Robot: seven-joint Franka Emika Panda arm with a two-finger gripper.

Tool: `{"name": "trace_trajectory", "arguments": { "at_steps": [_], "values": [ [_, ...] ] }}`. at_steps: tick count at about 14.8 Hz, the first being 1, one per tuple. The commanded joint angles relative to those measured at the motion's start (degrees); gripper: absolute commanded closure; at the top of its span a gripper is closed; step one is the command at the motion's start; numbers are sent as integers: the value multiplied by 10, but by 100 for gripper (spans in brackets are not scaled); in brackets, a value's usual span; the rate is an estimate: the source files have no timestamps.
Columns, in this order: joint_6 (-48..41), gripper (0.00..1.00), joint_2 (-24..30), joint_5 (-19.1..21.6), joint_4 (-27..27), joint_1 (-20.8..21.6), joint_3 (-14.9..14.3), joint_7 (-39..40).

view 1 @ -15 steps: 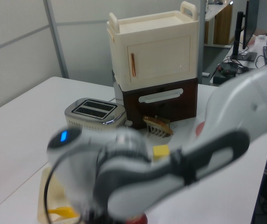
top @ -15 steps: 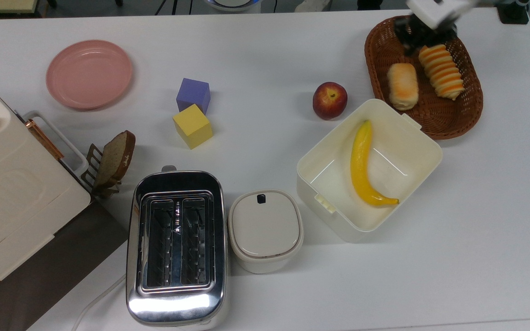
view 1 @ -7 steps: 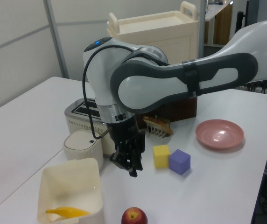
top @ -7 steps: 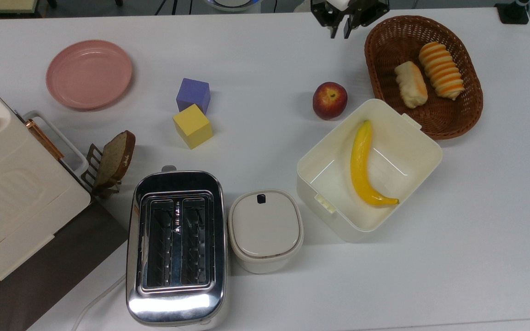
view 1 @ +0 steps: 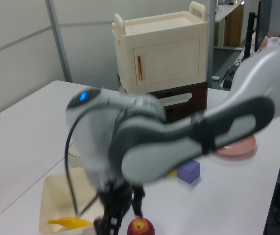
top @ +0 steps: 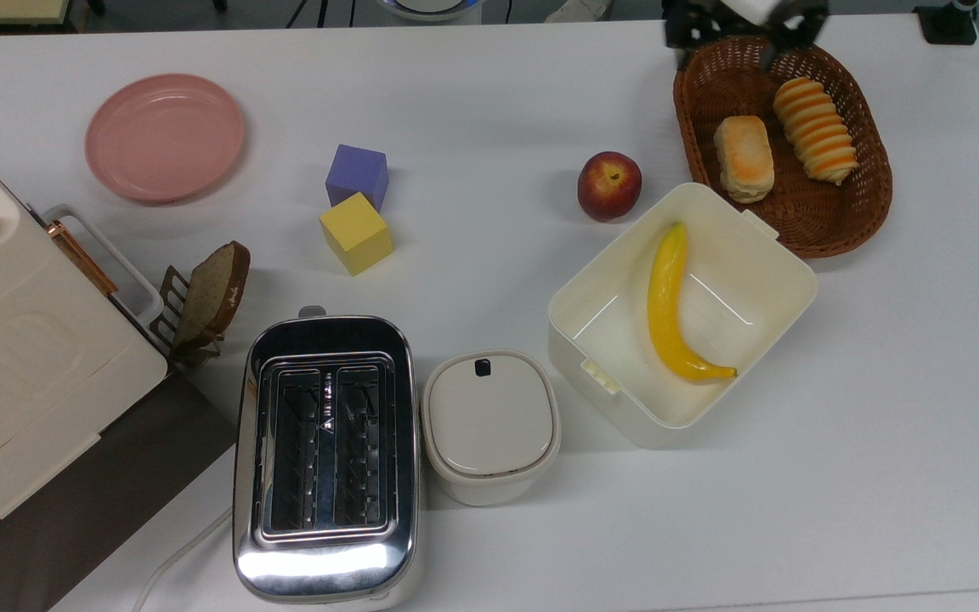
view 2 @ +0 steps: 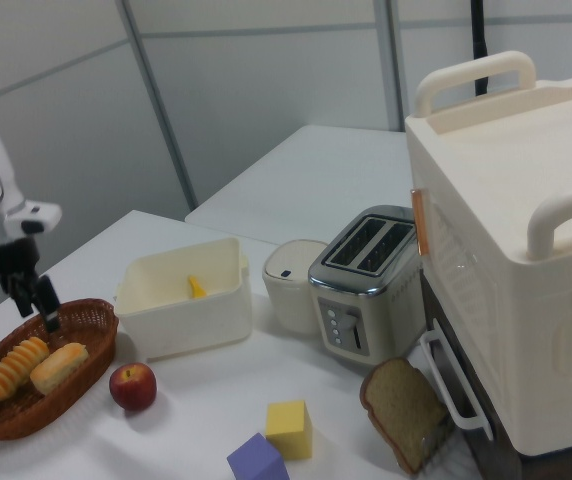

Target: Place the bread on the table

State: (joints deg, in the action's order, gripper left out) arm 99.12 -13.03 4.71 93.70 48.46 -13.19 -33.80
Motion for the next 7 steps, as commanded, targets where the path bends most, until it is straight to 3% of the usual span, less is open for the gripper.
{"name": "trace_trajectory", "arguments": {
  "at_steps": [1, 7],
  "values": [
    [70, 0, -73, 14, -2, 46, -26, -57],
    [135, 0, -146, 13, -5, 61, -23, -72]
  ]
}}
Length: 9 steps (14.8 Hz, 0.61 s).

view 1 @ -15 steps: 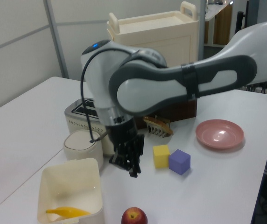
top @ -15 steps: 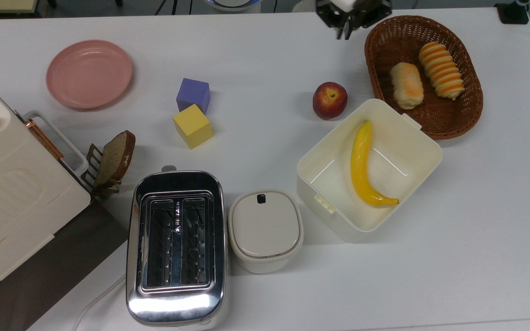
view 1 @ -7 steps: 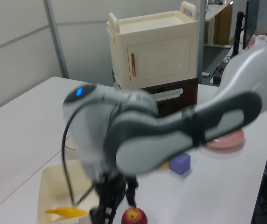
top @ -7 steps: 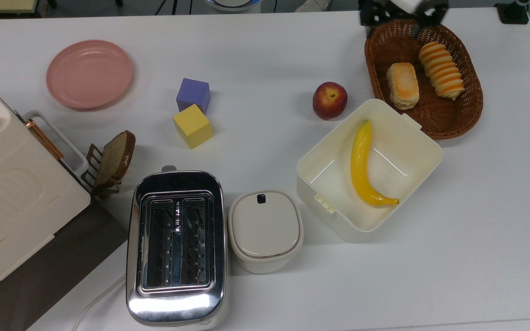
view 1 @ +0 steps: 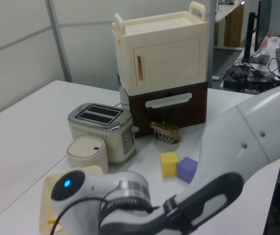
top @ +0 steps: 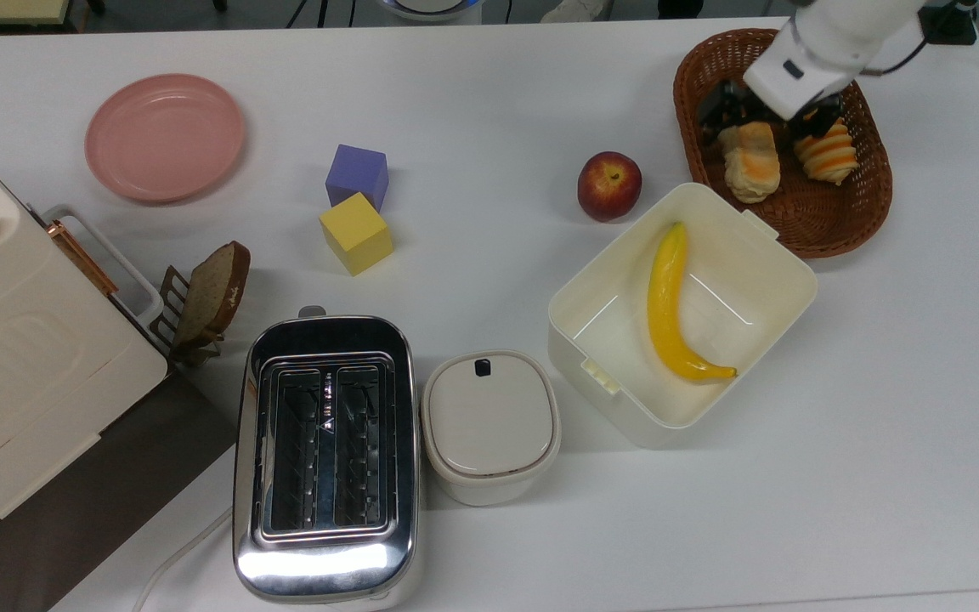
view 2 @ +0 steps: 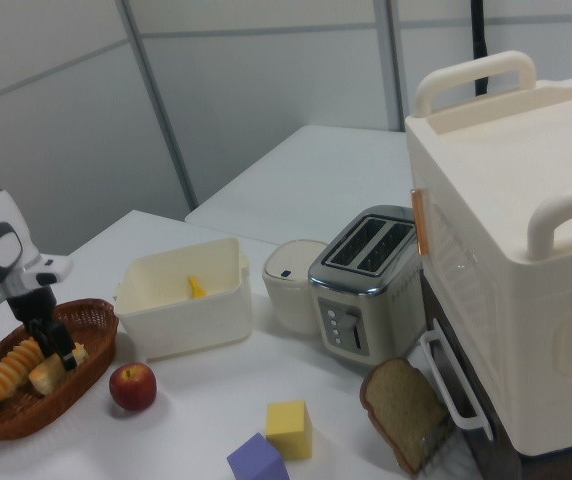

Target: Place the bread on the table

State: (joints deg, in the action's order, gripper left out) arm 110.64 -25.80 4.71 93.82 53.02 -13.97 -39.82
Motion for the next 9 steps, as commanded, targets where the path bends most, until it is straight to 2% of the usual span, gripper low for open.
{"name": "trace_trajectory", "arguments": {
  "at_steps": [1, 3, 4, 5, 6, 7, 8, 9],
  "values": [
    [26, 0, -22, 13, -6, 16, -14, -15],
    [29, 0, -28, 13, -6, 23, -13, -22],
    [29, 4, -29, 12, -6, 27, -14, -23],
    [28, 20, -29, 11, -5, 28, -14, -23],
    [28, 48, -29, 11, -6, 30, -13, -23],
    [28, 91, -28, 12, -6, 31, -13, -23],
    [27, 100, -26, 13, -6, 31, -13, -24],
    [20, 100, -17, 13, -6, 27, -14, -20]
  ]
}}
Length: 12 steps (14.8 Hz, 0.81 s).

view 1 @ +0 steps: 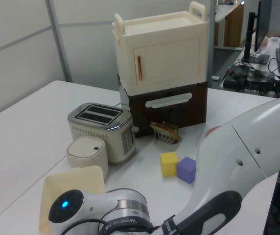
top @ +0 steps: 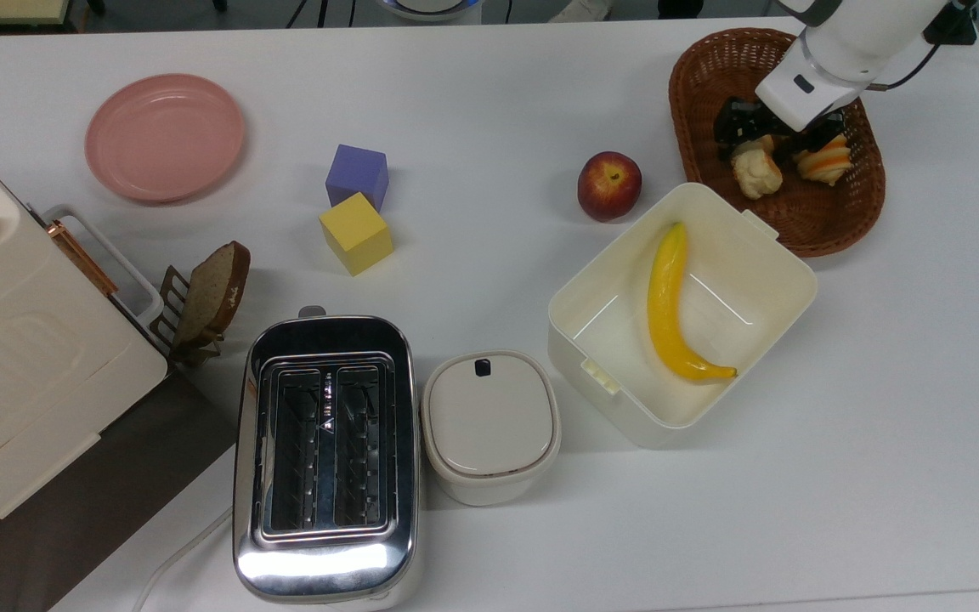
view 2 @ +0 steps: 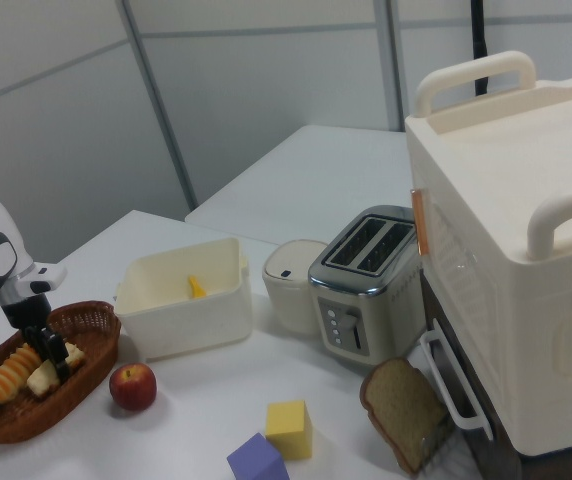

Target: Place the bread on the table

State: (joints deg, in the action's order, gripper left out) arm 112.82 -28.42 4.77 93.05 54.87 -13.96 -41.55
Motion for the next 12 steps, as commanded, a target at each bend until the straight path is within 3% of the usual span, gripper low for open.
{"name": "trace_trajectory", "arguments": {
  "at_steps": [1, 5, 9, 11, 12],
  "values": [
    [-14, 100, 40, 12, 4, 4, -17, 1],
    [-134, 100, 138, 13, 4, -64, -19, 93],
    [-221, 100, 159, 7, 3, -174, -16, 245],
    [-232, 91, 159, -1, 6, -222, -17, 306],
    [-230, 73, 157, -9, 7, -234, -19, 320]
  ]
}}
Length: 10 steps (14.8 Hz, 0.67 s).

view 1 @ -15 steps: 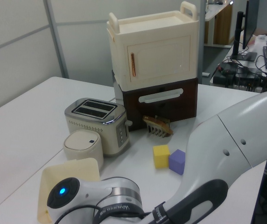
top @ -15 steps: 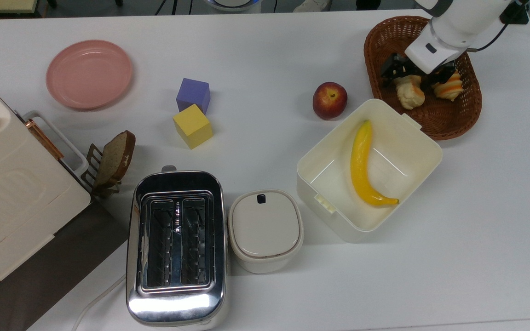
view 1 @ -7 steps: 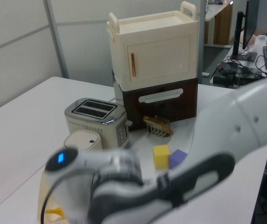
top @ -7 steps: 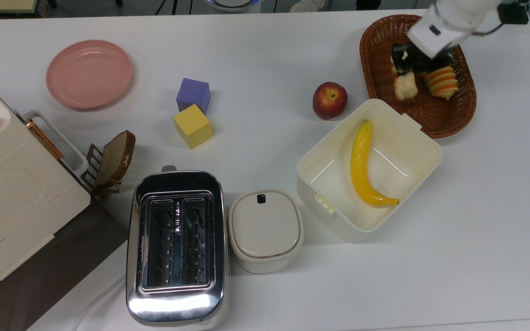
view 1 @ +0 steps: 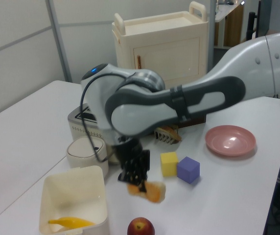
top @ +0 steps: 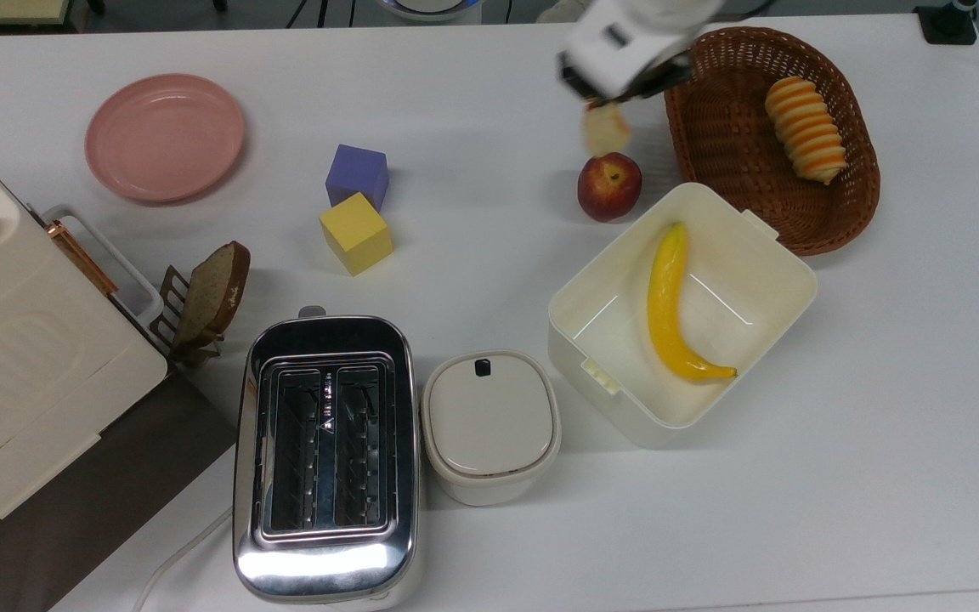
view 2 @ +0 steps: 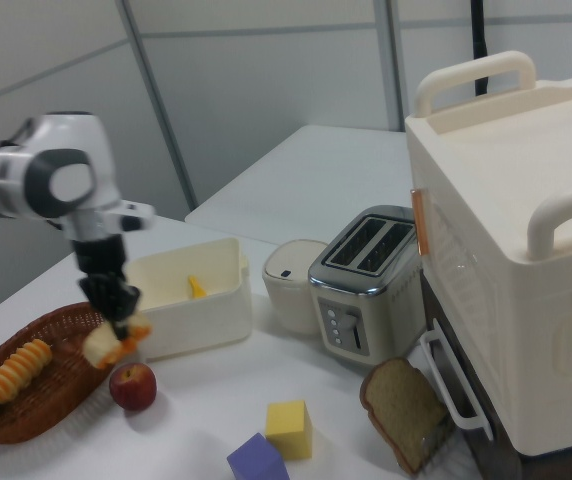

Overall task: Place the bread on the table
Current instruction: 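Carry the roll out of the basket and set it beside the apple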

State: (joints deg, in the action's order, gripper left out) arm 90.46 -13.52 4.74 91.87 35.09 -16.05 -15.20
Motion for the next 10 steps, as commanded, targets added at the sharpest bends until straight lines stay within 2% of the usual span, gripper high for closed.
{"name": "trace_trajectory", "arguments": {
  "at_steps": [1, 2, 6, 8, 10],
  "values": [
    [-5, 19, 7, -16, 20, -46, 1, 64],
    [-5, 0, 8, -22, 20, -52, 0, 67],
    [-10, 0, 26, -25, 14, -62, -20, 68],
    [-10, 0, 30, -24, 13, -93, -13, 68],
    [-10, 0, 30, -24, -4, -147, 4, 86]
  ]
}}
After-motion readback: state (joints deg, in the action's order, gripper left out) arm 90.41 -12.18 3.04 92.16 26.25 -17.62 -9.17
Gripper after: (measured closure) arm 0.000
